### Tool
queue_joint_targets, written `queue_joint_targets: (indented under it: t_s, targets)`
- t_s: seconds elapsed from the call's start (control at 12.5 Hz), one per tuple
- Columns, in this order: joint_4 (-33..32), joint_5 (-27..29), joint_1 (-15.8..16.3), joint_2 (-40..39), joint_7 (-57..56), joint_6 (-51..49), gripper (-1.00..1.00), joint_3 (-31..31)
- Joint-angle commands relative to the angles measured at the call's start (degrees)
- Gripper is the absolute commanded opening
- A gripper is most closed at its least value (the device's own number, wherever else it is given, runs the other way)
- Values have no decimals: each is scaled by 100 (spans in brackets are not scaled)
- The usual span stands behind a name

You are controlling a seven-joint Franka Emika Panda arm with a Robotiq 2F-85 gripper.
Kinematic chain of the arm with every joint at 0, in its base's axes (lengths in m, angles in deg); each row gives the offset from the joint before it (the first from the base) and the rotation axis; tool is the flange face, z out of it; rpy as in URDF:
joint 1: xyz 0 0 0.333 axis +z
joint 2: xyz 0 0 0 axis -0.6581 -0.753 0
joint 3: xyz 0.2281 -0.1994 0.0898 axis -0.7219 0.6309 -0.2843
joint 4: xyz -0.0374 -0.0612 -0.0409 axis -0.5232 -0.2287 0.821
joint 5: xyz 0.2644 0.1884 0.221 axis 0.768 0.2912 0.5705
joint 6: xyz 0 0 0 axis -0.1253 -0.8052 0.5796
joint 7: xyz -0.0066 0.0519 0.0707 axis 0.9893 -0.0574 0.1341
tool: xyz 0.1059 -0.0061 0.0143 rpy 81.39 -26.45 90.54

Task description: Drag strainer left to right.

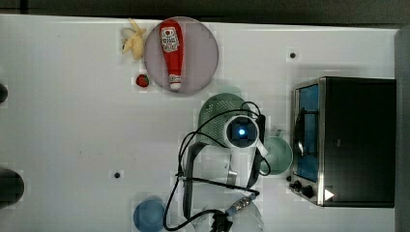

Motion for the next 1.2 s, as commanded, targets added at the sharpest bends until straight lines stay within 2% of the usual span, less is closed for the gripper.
queue_joint_targets:
  t_s: [0.08, 0.32, 0.56, 0.8, 0.96, 1.2]
  targets:
    - [20, -33, 41, 319, -662, 10, 100, -28]
    - [23, -40, 41, 1000, -1630, -436, 100, -400]
    - [210, -38, 41, 2042, -2556, -1825, 100, -507]
    - [843, -44, 41, 3059, -3434, -3816, 100, -502]
    - [1372, -55, 37, 3640, -4027, -4769, 100, -479]
    - [2066, -148, 37, 4222, -4033, -6116, 100, -489]
